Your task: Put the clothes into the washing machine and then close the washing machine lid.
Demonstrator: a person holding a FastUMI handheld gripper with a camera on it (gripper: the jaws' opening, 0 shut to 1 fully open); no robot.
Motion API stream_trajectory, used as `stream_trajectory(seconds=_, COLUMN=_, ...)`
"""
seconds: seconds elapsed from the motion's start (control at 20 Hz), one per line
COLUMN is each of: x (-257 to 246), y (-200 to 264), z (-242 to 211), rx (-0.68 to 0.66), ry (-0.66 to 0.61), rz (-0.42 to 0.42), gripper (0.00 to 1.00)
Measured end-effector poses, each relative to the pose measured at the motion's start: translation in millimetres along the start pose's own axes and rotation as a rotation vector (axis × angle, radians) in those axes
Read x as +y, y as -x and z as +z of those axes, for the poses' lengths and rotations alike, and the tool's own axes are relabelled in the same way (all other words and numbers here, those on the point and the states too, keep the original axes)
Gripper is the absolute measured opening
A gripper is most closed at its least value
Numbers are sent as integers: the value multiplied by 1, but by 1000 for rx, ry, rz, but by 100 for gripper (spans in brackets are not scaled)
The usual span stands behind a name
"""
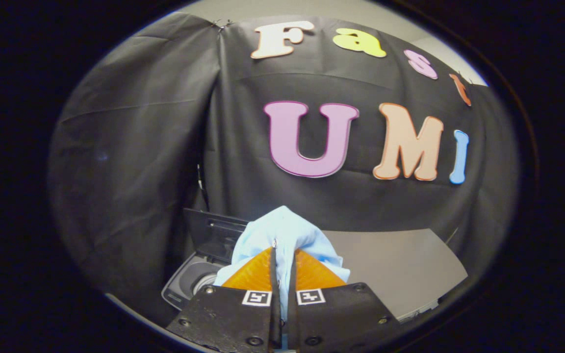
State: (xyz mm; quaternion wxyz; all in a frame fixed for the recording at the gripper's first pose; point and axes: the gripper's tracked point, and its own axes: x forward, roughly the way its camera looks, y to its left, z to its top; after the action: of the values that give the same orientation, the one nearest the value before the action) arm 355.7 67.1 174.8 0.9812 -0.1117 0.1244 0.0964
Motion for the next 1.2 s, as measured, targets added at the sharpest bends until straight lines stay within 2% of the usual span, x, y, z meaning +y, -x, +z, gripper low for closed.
stream_trajectory(seconds=0.3, x=37, y=-22, z=-22, rx=57, ry=59, rz=85, gripper=5)
stream_trajectory(seconds=0.55, x=41, y=-72, z=-51, rx=146, ry=124, rz=102, gripper=5)
stream_trajectory(seconds=0.7, x=66, y=-106, z=-109, rx=234, ry=199, rz=111, gripper=5)
stream_trajectory(seconds=0.9, x=74, y=-130, z=-172, rx=325, ry=298, rz=114, gripper=5)
stream_trajectory(seconds=1.2, x=81, y=-161, z=-255, rx=479, ry=344, rz=126, gripper=5)
